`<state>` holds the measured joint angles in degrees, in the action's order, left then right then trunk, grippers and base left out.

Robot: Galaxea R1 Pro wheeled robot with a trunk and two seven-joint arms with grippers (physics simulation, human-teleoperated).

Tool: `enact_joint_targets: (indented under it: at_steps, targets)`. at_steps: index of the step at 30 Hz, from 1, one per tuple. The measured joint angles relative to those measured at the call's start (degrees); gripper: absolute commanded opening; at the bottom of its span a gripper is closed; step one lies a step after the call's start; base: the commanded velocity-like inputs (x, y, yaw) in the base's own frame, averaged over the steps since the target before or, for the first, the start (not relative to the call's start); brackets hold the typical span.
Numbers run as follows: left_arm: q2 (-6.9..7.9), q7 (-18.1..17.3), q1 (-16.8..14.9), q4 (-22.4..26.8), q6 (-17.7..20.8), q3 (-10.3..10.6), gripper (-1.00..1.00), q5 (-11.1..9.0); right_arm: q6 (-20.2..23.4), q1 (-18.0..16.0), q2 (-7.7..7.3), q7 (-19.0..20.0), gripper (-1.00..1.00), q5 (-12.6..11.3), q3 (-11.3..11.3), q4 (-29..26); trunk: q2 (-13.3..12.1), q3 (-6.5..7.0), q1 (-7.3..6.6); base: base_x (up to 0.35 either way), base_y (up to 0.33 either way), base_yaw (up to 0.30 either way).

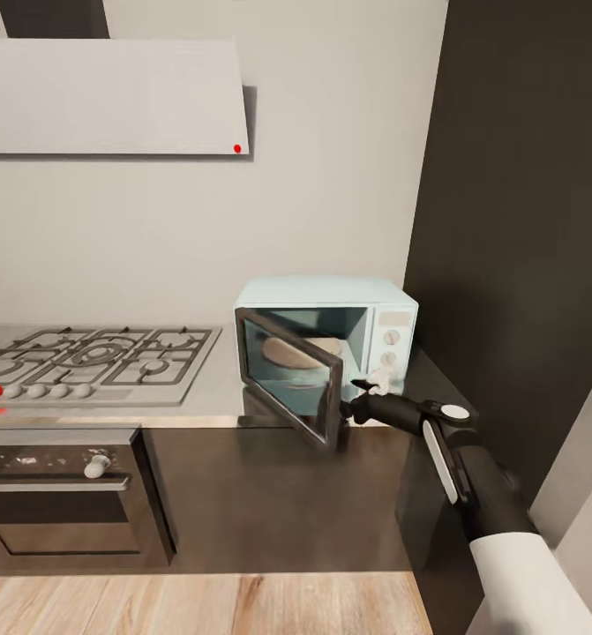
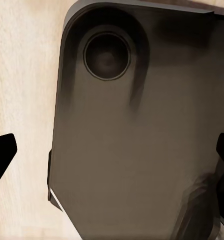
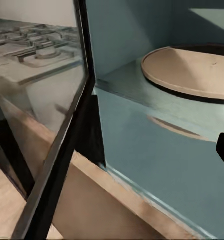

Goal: In the kitchen, take the popcorn bag from the countertop, put it into the microwave, and heat it until the popcorn is cooked so the cooked popcorn ends up inside the bag.

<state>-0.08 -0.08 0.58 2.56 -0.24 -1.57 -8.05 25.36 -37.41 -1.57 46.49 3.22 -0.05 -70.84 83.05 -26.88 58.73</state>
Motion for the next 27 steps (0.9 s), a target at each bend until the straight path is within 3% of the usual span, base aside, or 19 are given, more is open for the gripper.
enact_joint_targets:
  at_steps: [3,15,23,27]
  targets:
    - [0.0,0.0,0.0,0.0,0.0,0.0,1.0,0.0,0.2,0.0,0.28,0.0,1.0,0.0,2.4,-0.2,0.0,0.0,0.0,0.0,0.0,0.0]
    - [-0.04,0.0,0.0,0.0,0.0,0.0,1.0,0.0,4.3,0.0,0.49,1.5,1.0,-0.6,4.1,-0.1,0.0,0.0,0.0,0.0,0.0,0.0]
    - [-0.08,0.1,0.0,0.0,0.0,0.0,1.0,0.0,4.3,0.0,-0.13,1.7,1.0,-0.2,4.6,-0.2,0.0,0.0,0.0,0.0,0.0,0.0]
    - [-0.05,0.1,0.0,0.0,0.0,0.0,1.0,0.0,4.0,0.0,-0.62,6.5,1.0,0.0,4.4,-0.2,0.0,0.0,0.0,0.0,0.0,0.0]
